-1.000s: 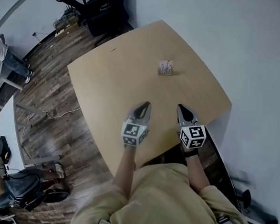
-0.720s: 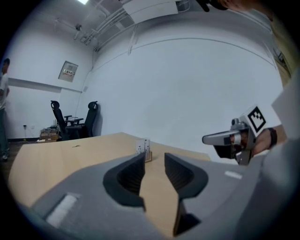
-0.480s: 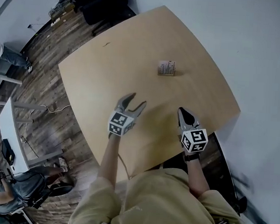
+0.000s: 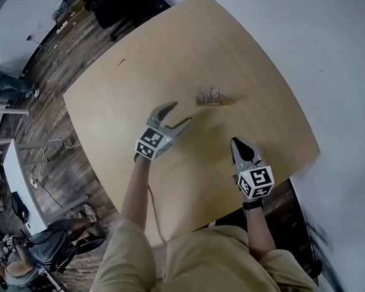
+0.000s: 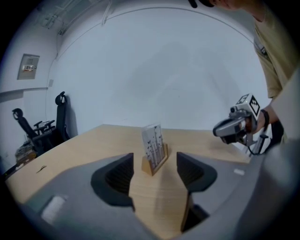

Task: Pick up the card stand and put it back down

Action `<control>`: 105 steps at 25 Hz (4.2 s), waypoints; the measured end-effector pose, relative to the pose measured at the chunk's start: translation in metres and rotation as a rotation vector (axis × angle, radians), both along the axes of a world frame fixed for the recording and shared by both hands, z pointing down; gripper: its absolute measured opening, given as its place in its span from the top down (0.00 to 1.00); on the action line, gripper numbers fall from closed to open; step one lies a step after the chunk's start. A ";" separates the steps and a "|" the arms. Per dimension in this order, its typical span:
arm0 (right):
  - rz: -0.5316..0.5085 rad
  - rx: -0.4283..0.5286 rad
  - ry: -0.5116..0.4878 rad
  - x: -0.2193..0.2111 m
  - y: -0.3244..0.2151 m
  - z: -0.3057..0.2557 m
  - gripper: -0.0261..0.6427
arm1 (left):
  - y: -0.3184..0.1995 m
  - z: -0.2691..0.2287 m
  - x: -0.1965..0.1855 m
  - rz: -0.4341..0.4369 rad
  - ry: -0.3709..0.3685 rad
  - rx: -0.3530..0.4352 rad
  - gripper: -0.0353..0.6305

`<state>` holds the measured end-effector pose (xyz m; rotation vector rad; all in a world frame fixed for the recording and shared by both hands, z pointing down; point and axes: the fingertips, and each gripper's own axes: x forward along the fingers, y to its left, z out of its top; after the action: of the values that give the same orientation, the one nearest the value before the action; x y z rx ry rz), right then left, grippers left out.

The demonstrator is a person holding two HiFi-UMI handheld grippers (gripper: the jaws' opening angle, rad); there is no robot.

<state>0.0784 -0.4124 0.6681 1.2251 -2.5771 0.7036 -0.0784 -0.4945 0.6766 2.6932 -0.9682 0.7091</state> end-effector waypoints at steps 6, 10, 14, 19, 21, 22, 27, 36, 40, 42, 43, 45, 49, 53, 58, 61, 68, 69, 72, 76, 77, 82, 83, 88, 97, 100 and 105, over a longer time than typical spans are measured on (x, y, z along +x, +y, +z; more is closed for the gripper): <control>-0.006 -0.012 -0.037 0.002 -0.032 0.021 0.95 | -0.044 0.043 0.047 0.096 -0.009 -0.023 0.52; -0.029 -0.025 -0.058 -0.002 -0.063 0.035 0.95 | -0.078 0.078 0.060 0.124 -0.011 -0.077 0.52; -0.045 -0.026 -0.066 -0.004 -0.081 0.047 0.95 | -0.098 0.098 0.071 0.167 -0.012 -0.090 0.52; -0.037 -0.035 -0.061 -0.001 -0.083 0.051 0.95 | -0.099 0.101 0.076 0.198 -0.036 -0.059 0.65; -0.035 -0.037 -0.062 0.001 -0.082 0.052 0.95 | -0.097 0.102 0.077 0.198 -0.037 -0.054 0.70; -0.035 -0.036 -0.062 0.003 -0.082 0.052 0.95 | -0.096 0.103 0.078 0.200 -0.039 -0.053 0.73; -0.027 -0.021 -0.061 0.002 -0.075 0.041 0.95 | -0.082 0.103 0.082 0.210 -0.057 -0.061 0.79; -0.001 0.045 -0.052 -0.002 -0.053 -0.008 0.95 | -0.026 0.060 0.076 0.215 -0.065 -0.062 0.80; -0.005 0.087 -0.054 -0.007 -0.034 -0.037 0.95 | 0.002 0.022 0.072 0.146 -0.041 -0.047 0.80; -0.014 0.114 -0.055 -0.012 -0.020 -0.055 0.95 | 0.016 -0.003 0.063 0.085 -0.030 -0.030 0.80; -0.018 0.128 -0.056 -0.015 -0.012 -0.065 0.95 | 0.023 -0.017 0.057 0.053 -0.024 -0.019 0.80; -0.026 0.160 -0.057 -0.024 0.003 -0.087 0.95 | 0.037 -0.048 0.038 -0.015 -0.006 0.006 0.80; -0.046 0.220 -0.059 -0.039 0.033 -0.123 0.95 | 0.068 -0.098 0.002 -0.171 0.040 0.035 0.80; -0.058 0.260 -0.069 -0.048 0.057 -0.149 0.95 | 0.099 -0.143 -0.019 -0.282 0.093 0.088 0.80; -0.069 0.333 -0.099 -0.065 0.099 -0.190 0.95 | 0.164 -0.185 -0.036 -0.403 0.115 0.159 0.80; -0.052 0.380 -0.078 -0.078 0.131 -0.219 0.95 | 0.216 -0.209 -0.042 -0.451 0.146 0.203 0.80; -0.011 0.448 -0.059 -0.103 0.168 -0.255 0.95 | 0.282 -0.249 -0.061 -0.547 0.159 0.373 0.80; -0.014 0.453 -0.057 -0.107 0.173 -0.257 0.95 | 0.288 -0.254 -0.066 -0.572 0.158 0.406 0.80; -0.023 0.460 -0.052 -0.114 0.188 -0.261 0.95 | 0.307 -0.268 -0.076 -0.622 0.175 0.471 0.80; -0.032 0.469 -0.039 -0.122 0.206 -0.259 0.95 | 0.324 -0.263 -0.084 -0.639 0.207 0.466 0.81; -0.030 0.471 -0.036 -0.123 0.211 -0.259 0.95 | 0.327 -0.263 -0.084 -0.634 0.217 0.465 0.81; -0.006 0.467 -0.011 -0.110 0.225 -0.254 0.95 | 0.328 -0.259 -0.066 -0.574 0.249 0.448 0.81; 0.003 0.465 -0.005 -0.104 0.226 -0.253 0.95 | 0.327 -0.258 -0.060 -0.558 0.255 0.440 0.81; 0.067 0.453 0.023 -0.064 0.233 -0.252 0.95 | 0.319 -0.253 -0.015 -0.466 0.284 0.398 0.81; 0.078 0.430 0.012 0.028 0.238 -0.259 0.95 | 0.328 -0.262 0.078 -0.436 0.275 0.375 0.81; 0.019 0.423 -0.007 0.029 0.235 -0.262 0.95 | 0.335 -0.259 0.081 -0.488 0.249 0.367 0.81; -0.155 0.406 -0.044 0.011 0.237 -0.266 0.95 | 0.357 -0.268 0.072 -0.641 0.222 0.388 0.81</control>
<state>0.0891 -0.1751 0.4023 1.0985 -2.9066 0.1813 -0.0061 -0.1376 0.4086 2.4174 -1.9178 0.0966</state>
